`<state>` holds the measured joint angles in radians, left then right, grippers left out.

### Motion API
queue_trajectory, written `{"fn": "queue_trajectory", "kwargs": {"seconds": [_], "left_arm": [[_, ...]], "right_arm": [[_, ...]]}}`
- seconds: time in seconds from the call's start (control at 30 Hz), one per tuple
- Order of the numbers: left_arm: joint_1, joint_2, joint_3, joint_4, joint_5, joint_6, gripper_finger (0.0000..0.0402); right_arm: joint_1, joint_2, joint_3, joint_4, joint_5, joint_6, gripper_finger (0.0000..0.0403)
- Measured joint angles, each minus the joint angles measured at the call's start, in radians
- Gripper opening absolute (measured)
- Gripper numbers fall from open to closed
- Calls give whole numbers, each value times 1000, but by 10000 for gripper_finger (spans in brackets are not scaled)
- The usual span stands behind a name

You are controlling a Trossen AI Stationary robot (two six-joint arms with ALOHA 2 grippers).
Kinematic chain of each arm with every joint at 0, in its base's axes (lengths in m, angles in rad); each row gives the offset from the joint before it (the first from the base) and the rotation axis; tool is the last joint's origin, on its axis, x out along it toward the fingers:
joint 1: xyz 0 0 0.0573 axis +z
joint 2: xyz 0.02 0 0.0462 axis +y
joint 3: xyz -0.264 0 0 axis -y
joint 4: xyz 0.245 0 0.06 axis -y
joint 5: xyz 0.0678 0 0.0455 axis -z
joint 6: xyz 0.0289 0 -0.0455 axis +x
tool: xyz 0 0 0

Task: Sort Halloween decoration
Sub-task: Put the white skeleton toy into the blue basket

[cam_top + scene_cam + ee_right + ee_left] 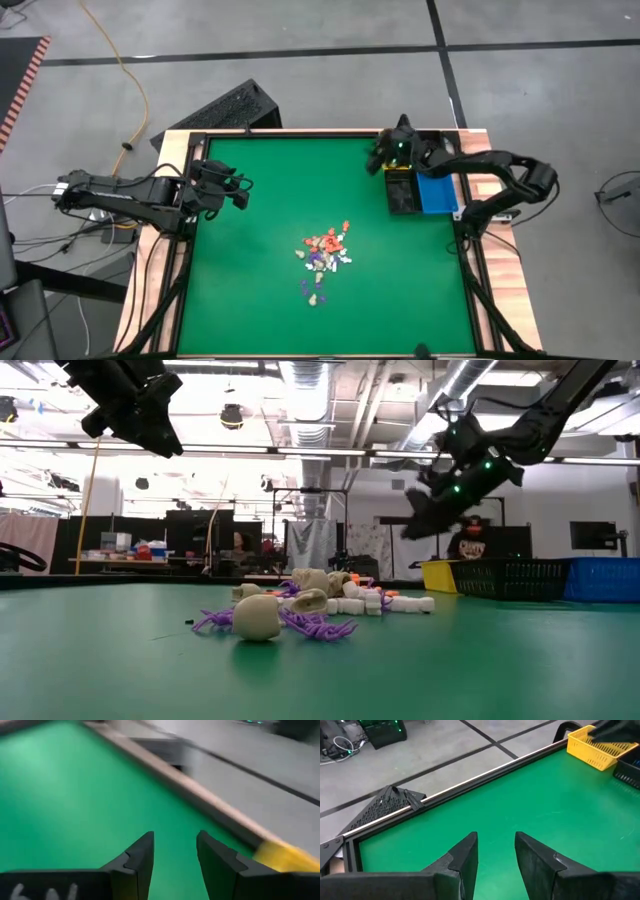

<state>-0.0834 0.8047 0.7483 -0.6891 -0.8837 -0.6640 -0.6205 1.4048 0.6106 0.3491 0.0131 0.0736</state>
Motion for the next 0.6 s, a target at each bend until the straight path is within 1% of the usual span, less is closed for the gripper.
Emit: {"fn": "queue_trajectory", "kwargs": {"seconds": [0.07, 0.1, 0.2, 0.33, 0.4, 0.47, 0.6], "left_arm": [[0, 0, 0, 0, 0, 0, 121], [0, 0, 0, 0, 0, -1, 121], [0, 0, 0, 0, 0, -6, 121], [0, 0, 0, 0, 0, -10, 121], [0, 0, 0, 0, 0, -11, 121], [0, 0, 0, 0, 0, -11, 121], [0, 0, 0, 0, 0, -12, 121]], "right_arm": [[67, -1, 0, 27, -95, -25, 169], [104, -1, 0, 33, -119, -29, 168], [226, -1, 0, 15, -152, -38, 168], [399, -1, 0, 4, -143, -16, 168], [490, 5, 0, 6, -112, 25, 168], [581, 7, 0, -13, -51, 55, 168], [747, 7, 0, -63, 130, 113, 168]]}}
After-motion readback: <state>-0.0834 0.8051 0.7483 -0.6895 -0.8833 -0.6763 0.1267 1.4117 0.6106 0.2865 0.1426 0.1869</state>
